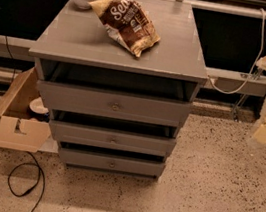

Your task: Open middle drawer

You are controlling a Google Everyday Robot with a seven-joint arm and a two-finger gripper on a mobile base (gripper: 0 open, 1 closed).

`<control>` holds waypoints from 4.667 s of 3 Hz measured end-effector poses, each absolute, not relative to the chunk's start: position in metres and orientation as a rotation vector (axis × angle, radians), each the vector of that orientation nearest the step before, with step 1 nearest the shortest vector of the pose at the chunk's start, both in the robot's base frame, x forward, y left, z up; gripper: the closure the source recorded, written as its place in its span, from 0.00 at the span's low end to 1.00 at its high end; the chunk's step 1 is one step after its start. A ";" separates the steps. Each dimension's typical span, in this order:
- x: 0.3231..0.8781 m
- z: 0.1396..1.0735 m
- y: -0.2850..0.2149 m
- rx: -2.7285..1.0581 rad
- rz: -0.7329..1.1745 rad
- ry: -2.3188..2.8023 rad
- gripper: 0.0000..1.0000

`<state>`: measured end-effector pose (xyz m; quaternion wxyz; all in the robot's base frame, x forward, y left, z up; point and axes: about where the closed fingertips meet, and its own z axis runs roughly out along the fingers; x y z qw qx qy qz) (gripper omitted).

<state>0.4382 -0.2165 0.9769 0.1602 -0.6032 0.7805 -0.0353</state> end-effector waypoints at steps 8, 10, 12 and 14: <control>0.475 0.625 -0.144 -1.779 0.399 2.111 0.00; 0.527 0.557 -0.125 -1.752 0.281 2.026 0.00; 0.544 0.537 -0.113 -1.827 0.188 2.003 0.00; 0.620 0.467 -0.088 -1.982 -0.012 1.901 0.00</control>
Offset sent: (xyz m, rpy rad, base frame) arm 0.0028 -0.0048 -0.0222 -0.0622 0.0303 -0.0674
